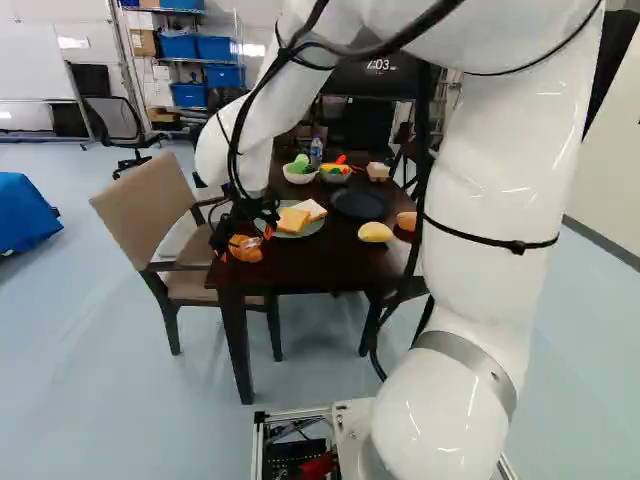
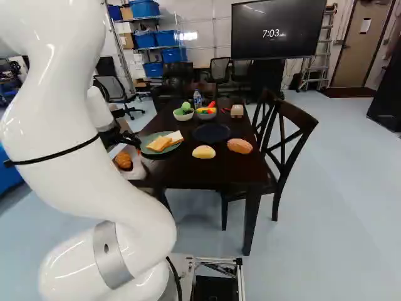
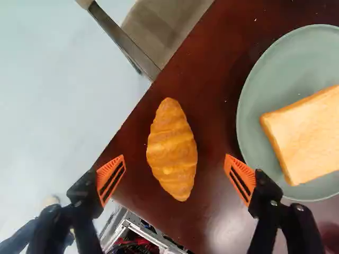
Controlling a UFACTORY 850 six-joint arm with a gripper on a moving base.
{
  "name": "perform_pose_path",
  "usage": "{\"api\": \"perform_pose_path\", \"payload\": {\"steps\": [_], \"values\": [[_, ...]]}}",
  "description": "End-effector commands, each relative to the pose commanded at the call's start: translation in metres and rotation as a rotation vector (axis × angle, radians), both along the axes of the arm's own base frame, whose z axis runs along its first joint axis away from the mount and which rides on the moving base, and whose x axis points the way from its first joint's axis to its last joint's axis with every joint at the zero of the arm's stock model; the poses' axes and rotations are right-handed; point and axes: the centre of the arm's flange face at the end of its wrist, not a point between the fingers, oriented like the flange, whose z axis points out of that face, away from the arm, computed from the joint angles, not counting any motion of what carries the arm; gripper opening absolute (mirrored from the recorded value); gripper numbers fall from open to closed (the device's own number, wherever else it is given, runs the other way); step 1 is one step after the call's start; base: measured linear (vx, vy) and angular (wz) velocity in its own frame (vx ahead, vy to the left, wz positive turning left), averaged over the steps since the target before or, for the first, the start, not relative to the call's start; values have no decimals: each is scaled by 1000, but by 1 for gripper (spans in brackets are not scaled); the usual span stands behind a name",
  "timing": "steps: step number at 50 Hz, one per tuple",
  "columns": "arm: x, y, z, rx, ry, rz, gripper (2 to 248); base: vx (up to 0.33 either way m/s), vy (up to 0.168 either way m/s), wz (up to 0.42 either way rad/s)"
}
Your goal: Move the croissant to the empty plate
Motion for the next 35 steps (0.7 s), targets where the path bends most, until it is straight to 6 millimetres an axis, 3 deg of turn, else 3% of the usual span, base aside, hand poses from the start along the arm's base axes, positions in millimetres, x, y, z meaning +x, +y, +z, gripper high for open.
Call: {"api": "perform_pose_path", "payload": {"steps": [26,35], "values": [[3,7,-1,-16,21,7,247,0,0,0],[3,7,-1,-15,20,7,227,0,0,0]]}}
